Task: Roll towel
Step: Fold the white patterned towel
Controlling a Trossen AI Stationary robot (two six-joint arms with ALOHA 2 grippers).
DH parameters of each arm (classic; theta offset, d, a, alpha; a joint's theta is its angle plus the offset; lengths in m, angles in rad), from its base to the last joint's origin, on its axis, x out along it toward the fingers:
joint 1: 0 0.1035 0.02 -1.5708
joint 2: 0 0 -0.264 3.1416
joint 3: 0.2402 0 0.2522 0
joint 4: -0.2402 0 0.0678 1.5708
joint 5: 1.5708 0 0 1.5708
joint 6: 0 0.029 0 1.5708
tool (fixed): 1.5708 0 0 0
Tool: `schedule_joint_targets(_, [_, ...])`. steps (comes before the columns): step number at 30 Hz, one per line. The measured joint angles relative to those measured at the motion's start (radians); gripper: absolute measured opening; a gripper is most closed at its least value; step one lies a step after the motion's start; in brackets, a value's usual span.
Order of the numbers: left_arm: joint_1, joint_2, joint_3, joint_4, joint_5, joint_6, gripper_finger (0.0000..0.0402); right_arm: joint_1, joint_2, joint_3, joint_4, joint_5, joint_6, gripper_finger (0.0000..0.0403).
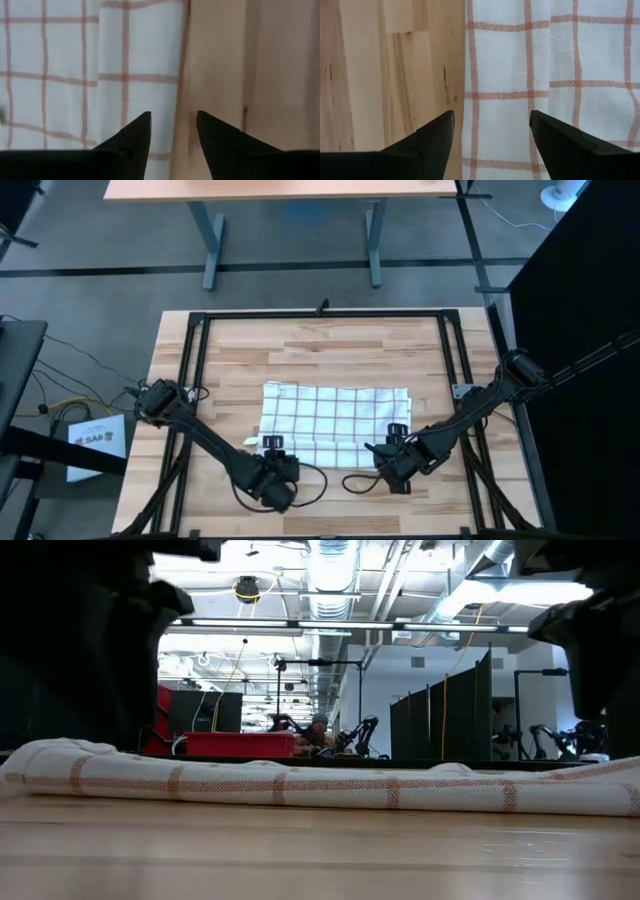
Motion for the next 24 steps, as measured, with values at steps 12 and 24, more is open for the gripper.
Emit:
schedule_joint_targets(12, [-0.002, 0.0, -0.067, -0.01, 0.052, -0.014, 0.0188, 0.012, 0.114, -0.015, 0.032, -0.081, 0.032, 0.0255])
schedule_joint_targets(24, [-0.002, -0.003, -0.165, 0.073, -0.005, -0.021, 0.0188, 0.021, 0.192, -0.008, 0.062, -0.086, 0.06, 0.0255])
